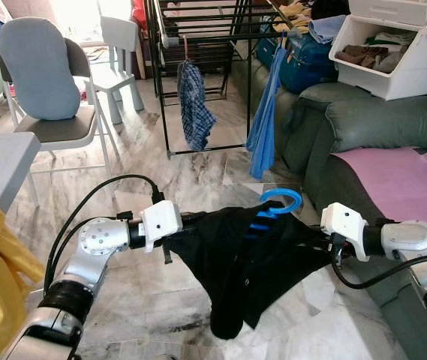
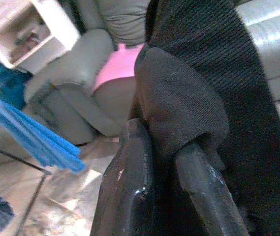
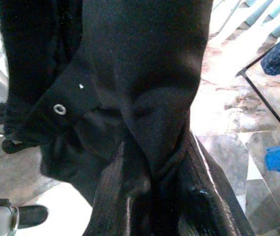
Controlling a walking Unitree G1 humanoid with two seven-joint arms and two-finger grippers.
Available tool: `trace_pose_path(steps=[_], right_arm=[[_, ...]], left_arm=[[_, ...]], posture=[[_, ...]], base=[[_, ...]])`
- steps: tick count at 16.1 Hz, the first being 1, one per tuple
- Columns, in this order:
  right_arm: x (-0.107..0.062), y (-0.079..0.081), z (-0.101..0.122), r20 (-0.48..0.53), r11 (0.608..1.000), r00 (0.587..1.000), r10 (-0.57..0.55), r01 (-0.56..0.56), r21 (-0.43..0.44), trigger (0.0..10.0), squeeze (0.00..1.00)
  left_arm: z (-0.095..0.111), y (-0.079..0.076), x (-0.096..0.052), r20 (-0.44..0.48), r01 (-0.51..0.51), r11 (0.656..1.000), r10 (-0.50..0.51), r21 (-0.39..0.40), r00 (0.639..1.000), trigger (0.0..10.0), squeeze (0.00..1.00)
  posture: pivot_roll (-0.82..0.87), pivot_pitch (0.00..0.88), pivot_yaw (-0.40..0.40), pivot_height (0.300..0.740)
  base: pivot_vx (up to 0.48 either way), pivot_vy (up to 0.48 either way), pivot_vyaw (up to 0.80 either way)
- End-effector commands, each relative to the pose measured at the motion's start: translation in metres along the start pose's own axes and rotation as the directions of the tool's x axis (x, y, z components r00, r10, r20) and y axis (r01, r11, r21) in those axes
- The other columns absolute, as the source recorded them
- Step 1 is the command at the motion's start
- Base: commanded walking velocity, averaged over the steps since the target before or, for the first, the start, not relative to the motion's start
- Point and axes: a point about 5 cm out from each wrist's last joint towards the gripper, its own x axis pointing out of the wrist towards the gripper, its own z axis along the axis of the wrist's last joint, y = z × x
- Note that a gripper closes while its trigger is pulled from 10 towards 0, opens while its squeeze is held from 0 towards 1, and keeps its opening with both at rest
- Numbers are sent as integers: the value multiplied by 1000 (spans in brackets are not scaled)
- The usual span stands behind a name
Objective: Hang hanger
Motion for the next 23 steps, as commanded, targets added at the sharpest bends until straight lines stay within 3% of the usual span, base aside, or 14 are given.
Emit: trace_pose_path(steps=[1, 3, 4, 5, 6, 7, 8, 9, 10, 13, 14, 18, 19, 23], right_arm=[[1, 3, 1, 11, 1000, 999, 30, -30, 6, 0, 0], [2, 4, -1, -5, 999, 999, 36, -36, 4, 0, 0], [3, 4, -3, -11, 1000, 1000, 15, -15, 12, 6431, 145], [6, 3, -3, -6, 999, 1000, 1, -1, 36, 9373, 1000], [10, 4, -2, -3, 999, 1000, 7, -7, 35, 10000, 1000], [15, 4, -1, -4, 1000, 1000, 7, -7, 23, 10000, 1000], [20, 5, 1, 0, 1000, 1000, 20, -20, 23, 10000, 427], [21, 5, 1, -1, 1000, 1000, 20, -20, 21, 10000, 427], [26, 5, 2, -2, 999, 1000, 26, -26, 20, 10000, 0], [31, 6, 0, -21, 999, 999, 39, -38, 28, 10000, 0], [33, 7, -2, -32, 998, 998, 53, -52, 34, 10000, 1000], [35, 7, -4, -44, 999, 998, 33, -32, 20, 10000, 1000], [35, 8, -5, -51, 999, 998, 38, -37, 22, 0, 0], [35, 10, -8, -54, 998, 997, 47, -46, 34, 0, 0]], left_arm=[[14, 22, -1, 63, -146, 988, 144, 40, 988, 0, 0], [16, 26, 0, 82, -183, 982, 178, 48, 981, 0, 0], [17, 28, 1, 89, -197, 979, 192, 52, 977, 0, 0], [17, 29, 1, 92, -204, 977, 198, 55, 976, 0, 0], [18, 30, 2, 98, -211, 976, 204, 57, 974, 0, 0], [18, 30, 3, 103, -215, 975, 208, 60, 973, 0, 0], [19, 31, 3, 110, -220, 973, 212, 63, 971, 0, 0], [19, 31, 4, 110, -221, 973, 213, 63, 971, 0, 0], [20, 32, 4, 115, -224, 972, 215, 65, 970, 0, 0], [20, 32, 5, 122, -227, 972, 218, 67, 968, 0, 0], [20, 32, 5, 125, -228, 971, 219, 67, 968, 0, 0], [19, 31, 4, 124, -229, 971, 219, 67, 968, 0, 0], [19, 31, 4, 125, -230, 971, 220, 67, 967, 0, 0], [19, 31, 5, 128, -230, 971, 220, 66, 967, 0, 0]], posture=[[-97, 0, -11, 740], [-99, 0, -11, 740], [-101, 0, -9, 740], [-101, 0, -8, 740], [-101, 0, -8, 740], [-100, 0, -7, 740], [-100, 0, -7, 740], [-100, 0, -7, 740], [-94, 0, -11, 740], [-90, 0, -13, 740], [-88, 0, -14, 740], [-88, 0, -15, 740], [-89, 0, -14, 740], [-90, 0, -16, 740]], base=[[0, 0, 0], [0, 0, 0], [0, 0, 0], [0, 0, 0], [0, 0, 0], [0, 0, 0], [0, 0, 0], [0, 0, 0], [0, 0, 0], [0, 0, 0], [0, 0, 0], [0, 0, 0], [0, 0, 0], [0, 0, 0]])
